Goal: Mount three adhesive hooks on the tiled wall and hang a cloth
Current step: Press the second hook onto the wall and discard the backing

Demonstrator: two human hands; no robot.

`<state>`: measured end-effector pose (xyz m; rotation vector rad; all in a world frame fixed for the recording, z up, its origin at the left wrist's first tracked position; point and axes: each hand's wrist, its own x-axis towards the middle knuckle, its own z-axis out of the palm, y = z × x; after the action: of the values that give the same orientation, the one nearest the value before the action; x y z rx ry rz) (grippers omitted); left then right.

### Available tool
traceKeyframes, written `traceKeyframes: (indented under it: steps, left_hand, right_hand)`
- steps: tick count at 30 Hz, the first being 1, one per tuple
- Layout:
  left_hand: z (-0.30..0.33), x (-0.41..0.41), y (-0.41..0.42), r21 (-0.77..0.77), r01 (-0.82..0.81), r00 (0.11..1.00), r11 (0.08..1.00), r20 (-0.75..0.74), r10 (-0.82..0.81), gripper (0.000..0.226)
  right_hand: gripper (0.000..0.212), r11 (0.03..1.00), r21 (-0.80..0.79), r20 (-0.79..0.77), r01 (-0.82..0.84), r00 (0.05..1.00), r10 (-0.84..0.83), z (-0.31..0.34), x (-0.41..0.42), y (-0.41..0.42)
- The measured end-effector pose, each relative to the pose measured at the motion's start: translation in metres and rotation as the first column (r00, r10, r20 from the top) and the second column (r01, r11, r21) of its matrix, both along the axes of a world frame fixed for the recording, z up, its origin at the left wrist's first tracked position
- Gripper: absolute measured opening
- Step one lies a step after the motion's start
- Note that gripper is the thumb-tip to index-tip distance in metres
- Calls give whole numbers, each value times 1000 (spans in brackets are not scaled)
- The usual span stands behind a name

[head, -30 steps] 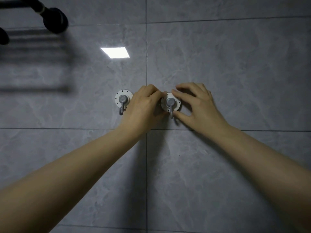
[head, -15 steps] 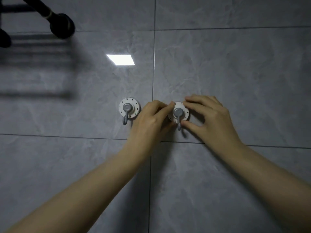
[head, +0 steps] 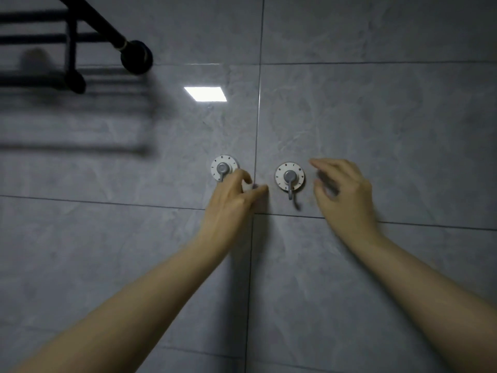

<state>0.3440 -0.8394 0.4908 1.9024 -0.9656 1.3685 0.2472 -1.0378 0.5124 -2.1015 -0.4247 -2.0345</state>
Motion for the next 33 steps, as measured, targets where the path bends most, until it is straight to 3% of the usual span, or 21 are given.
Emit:
traceKeyframes:
  steps: [2,4,7,14,20,27,33]
  left_hand:
    - [-5,-3,21,97,-19,996,995,83,11,26]
    - [-10,-7,33,241,-108,974,965,218,54,19]
    - [-12,-20,48,271,-116,964,955,263,42,13]
    - [-20,-38,131,293,-246,967,924,140,212,6]
    - [-40,-57,217,271,-408,909,872,30,416,9]
    - [-69,-93,329,279,-599,767,750,-68,638,6]
    - [-97,-136,428,358,-719,593,596,-133,794,5]
  right_hand:
    - [32,999,13,45,-51,998,50,-6,-13,18]
    - [28,993,-77,37,-86,995,89,-10,-23,42]
    - [23,967,-212,-62,-144,989,134,-18,-28,77]
    - [24,938,-147,-356,-313,902,245,-42,-12,145]
    - [28,883,-126,-476,-452,809,346,-56,17,214]
    - [25,800,-71,-577,-596,679,454,-81,47,314]
    - [26,660,-34,-632,-750,528,567,-114,58,424]
